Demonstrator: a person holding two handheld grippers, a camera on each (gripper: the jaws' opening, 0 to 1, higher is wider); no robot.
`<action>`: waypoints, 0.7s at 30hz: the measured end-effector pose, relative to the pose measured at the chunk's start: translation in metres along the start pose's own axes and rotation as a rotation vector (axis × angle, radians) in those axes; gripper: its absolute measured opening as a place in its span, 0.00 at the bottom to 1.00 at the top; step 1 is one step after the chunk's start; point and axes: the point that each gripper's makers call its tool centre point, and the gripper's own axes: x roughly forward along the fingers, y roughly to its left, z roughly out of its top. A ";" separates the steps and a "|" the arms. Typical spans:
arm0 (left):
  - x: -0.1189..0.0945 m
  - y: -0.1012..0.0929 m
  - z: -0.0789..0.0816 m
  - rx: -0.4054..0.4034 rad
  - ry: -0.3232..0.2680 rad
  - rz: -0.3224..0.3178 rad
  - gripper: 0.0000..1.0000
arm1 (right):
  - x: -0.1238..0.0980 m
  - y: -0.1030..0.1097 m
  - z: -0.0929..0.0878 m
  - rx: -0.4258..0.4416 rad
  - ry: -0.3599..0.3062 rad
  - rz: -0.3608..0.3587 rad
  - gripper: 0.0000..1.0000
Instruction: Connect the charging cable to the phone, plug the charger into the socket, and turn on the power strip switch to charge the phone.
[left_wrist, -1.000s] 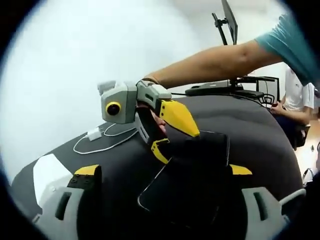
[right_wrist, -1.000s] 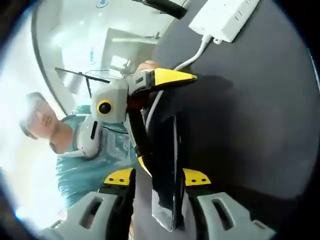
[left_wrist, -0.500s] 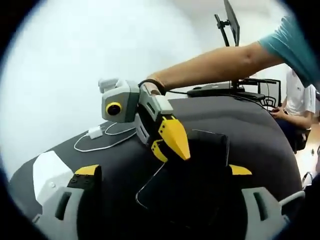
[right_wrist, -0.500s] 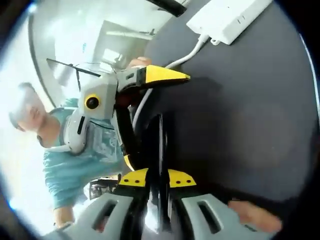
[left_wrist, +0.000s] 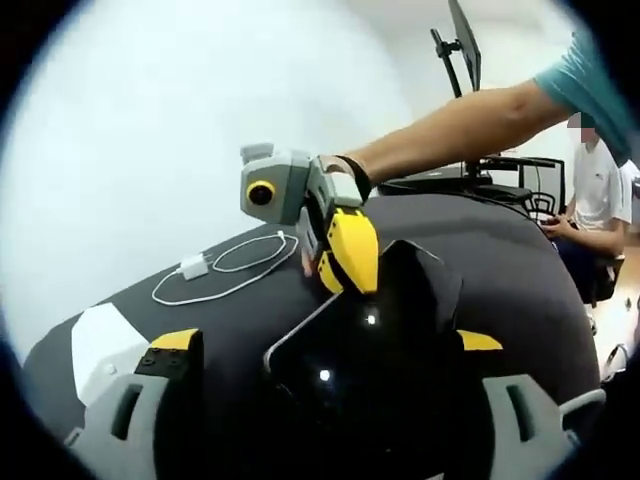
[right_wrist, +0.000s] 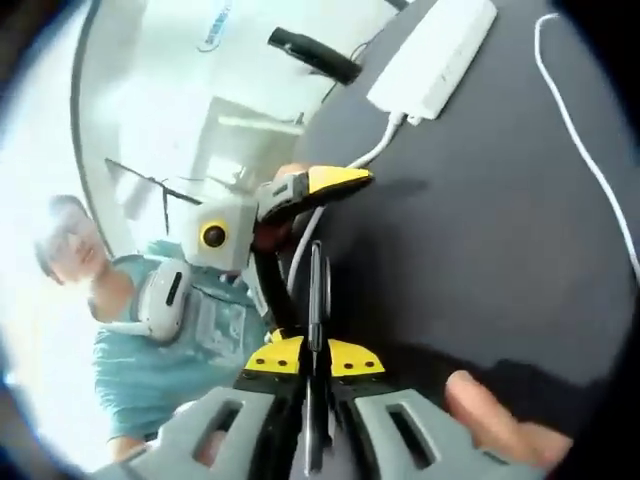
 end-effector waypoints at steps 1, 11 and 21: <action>-0.001 0.001 0.003 -0.007 -0.013 0.006 0.96 | -0.005 -0.003 0.003 0.000 -0.019 -0.009 0.05; -0.024 0.025 0.028 -0.058 -0.115 0.051 0.96 | -0.050 -0.004 0.010 0.019 -0.423 -0.165 0.04; -0.028 0.030 0.038 -0.057 -0.129 0.031 0.96 | -0.145 -0.034 0.008 0.296 -1.196 -0.393 0.04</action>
